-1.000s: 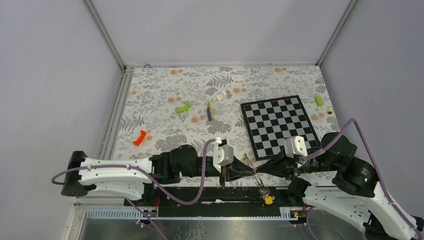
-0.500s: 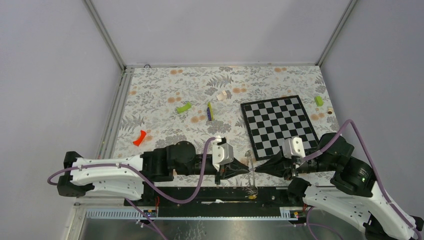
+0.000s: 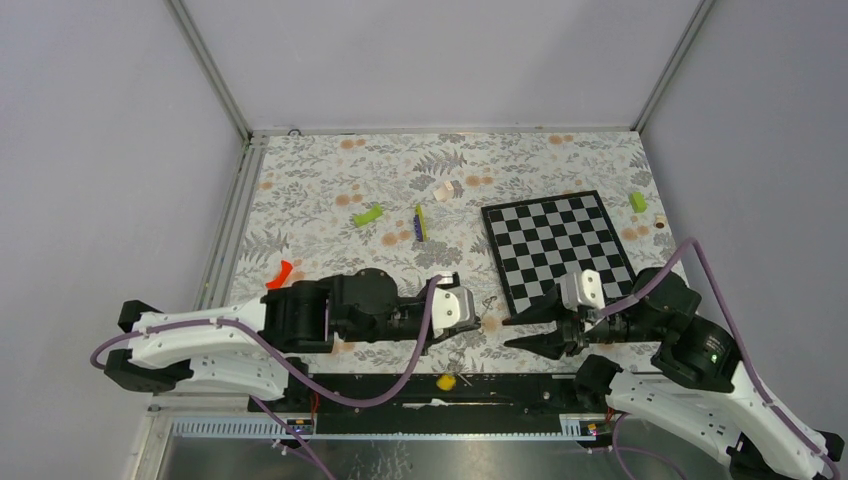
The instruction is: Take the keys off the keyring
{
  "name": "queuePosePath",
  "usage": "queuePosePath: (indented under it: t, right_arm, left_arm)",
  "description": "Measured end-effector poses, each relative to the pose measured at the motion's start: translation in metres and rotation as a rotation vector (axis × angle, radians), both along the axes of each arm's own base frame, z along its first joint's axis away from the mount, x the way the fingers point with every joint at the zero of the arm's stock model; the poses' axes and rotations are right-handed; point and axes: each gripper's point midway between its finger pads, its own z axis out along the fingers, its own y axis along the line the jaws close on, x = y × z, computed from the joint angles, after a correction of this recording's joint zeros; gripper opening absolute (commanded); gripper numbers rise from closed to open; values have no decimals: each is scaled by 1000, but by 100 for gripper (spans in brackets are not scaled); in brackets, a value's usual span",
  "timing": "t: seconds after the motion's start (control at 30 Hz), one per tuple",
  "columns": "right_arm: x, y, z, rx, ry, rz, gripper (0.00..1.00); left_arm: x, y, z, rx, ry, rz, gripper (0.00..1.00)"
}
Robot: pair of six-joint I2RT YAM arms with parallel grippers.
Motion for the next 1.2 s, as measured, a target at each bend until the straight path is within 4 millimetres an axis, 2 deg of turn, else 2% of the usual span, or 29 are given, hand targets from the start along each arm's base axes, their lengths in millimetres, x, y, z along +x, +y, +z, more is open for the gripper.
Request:
queuePosePath:
  t: [0.03,0.07,0.1,0.17,0.33,0.47,0.63,0.77,0.83,0.87,0.9,0.93,1.07,1.2]
  right_arm:
    - [1,0,2,10,-5,-7,49]
    - [4,1,3,22,-12,-19,59]
    - [6,1,5,35,-16,-32,63]
    - [10,2,7,61,-20,-57,67]
    - [28,4,5,104,-3,-159,68]
    - [49,4,-4,114,41,-279,68]
    - [85,-6,-13,112,151,-521,71]
    - [118,-16,-33,1,299,-761,72]
    - [129,-16,-44,-70,360,-847,76]
    - [133,-16,-51,-103,387,-878,86]
    - [135,-16,-60,-151,421,-908,97]
    - [135,-16,-67,-188,450,-924,99]
    - [130,-15,-90,-327,545,-959,100]
    - [121,-23,-94,-349,600,-978,100]
  left_arm:
    - [2,1,0,19,-12,4,0]
    - [3,2,-1,31,-22,6,0]
    - [5,4,-2,56,-37,10,0]
    - [8,7,-2,89,-63,16,0]
    - [16,14,0,140,-117,32,0]
    - [23,20,3,163,-152,64,0]
    - [35,24,3,181,-172,131,0]
    - [43,29,1,194,-157,191,0]
    - [47,32,-1,198,-142,229,0]
    - [49,33,-1,198,-132,249,0]
    - [51,35,-2,197,-119,274,0]
    - [53,37,-3,196,-106,298,0]
    - [60,45,-4,184,-42,383,0]
    - [62,52,-1,151,23,443,0]
